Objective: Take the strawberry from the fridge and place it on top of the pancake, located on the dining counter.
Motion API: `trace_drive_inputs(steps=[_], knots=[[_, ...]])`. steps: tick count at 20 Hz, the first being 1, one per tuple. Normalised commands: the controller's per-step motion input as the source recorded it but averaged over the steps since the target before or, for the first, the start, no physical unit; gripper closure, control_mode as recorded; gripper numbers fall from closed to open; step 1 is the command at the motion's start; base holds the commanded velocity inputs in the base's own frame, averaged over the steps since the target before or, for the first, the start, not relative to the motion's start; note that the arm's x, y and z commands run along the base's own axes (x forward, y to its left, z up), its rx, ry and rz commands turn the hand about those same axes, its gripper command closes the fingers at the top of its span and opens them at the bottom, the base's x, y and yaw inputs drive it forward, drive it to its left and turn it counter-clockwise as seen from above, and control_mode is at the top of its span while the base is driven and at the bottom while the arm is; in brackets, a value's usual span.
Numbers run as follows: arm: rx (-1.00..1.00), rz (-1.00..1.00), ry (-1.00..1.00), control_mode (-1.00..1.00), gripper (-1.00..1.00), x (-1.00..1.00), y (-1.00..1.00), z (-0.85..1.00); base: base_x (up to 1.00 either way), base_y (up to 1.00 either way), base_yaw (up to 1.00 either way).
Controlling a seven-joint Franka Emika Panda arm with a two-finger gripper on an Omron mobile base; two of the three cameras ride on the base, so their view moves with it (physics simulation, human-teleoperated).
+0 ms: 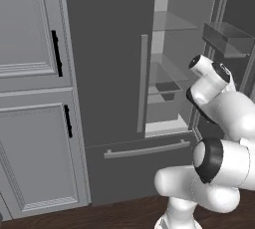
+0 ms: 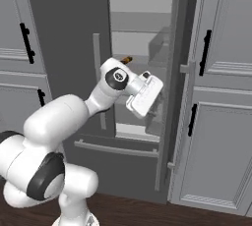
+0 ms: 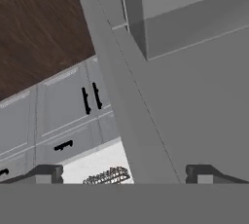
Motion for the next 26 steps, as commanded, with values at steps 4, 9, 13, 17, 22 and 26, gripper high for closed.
trace_drive_inputs(steps=[4,9,13,17,22,26], knots=[[-0.09,0.27,0.00,-1.00,-1.00,-0.10,0.38,0.00,0.00,0.00,0.00],[-0.09,0.04,-0.21,-1.00,-1.00,0.02,1.00,0.13,0.00,0.00,0.00],[0.05,-0.19,-0.28,-1.00,-1.00,0.31,1.00,-0.05,0.00,0.00,0.00],[0.43,-0.42,-0.27,-1.00,-1.00,0.48,0.70,-0.02,0.00,0.00,0.00],[0.47,-0.50,-0.38,-1.00,-1.00,0.42,0.46,0.00,0.00,0.00,0.00],[0.44,-0.51,-0.59,-1.00,-1.00,0.19,0.54,0.00,0.00,0.00,0.00]])
